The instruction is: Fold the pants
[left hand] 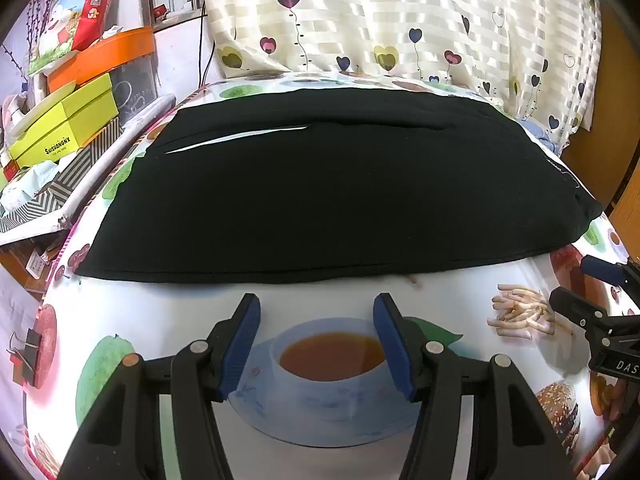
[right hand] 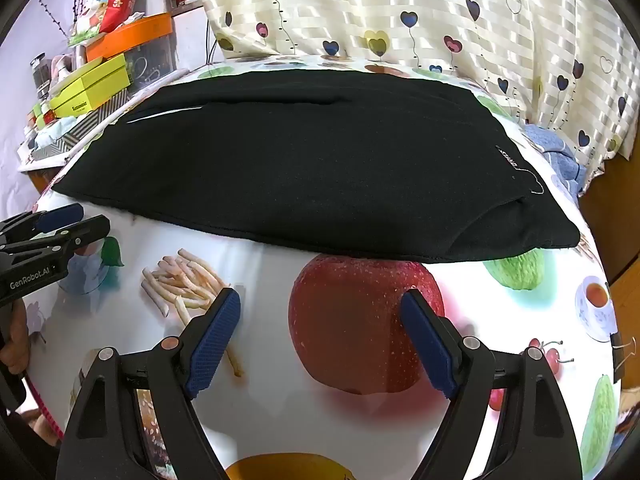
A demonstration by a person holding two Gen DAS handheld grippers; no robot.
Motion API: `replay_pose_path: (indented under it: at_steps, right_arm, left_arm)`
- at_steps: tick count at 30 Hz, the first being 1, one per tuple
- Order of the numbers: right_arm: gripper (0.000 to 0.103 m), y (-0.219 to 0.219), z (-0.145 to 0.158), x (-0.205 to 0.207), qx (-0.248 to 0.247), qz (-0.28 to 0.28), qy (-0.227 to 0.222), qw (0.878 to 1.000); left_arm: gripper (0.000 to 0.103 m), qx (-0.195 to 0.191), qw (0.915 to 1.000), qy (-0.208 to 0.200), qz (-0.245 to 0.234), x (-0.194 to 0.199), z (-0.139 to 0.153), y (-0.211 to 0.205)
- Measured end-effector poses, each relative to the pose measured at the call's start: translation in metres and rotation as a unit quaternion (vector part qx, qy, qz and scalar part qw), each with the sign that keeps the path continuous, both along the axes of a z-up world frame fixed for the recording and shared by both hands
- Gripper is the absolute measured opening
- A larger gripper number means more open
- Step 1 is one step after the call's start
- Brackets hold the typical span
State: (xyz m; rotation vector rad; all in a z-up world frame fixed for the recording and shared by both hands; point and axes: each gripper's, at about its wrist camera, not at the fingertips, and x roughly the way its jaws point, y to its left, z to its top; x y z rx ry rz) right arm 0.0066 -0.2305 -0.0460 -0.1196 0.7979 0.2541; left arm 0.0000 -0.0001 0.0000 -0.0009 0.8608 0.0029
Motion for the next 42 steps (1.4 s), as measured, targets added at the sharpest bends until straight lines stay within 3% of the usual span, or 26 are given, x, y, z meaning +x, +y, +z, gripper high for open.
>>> replay_pose_path:
  at_steps: [42]
  right_arm:
    - [0.083, -0.0002, 0.0, 0.0007, -0.001, 0.0, 0.001, 1.0]
  left_arm:
    - [0.063, 0.004, 1.0, -0.003, 0.006, 0.0022, 0.0006, 0.0049]
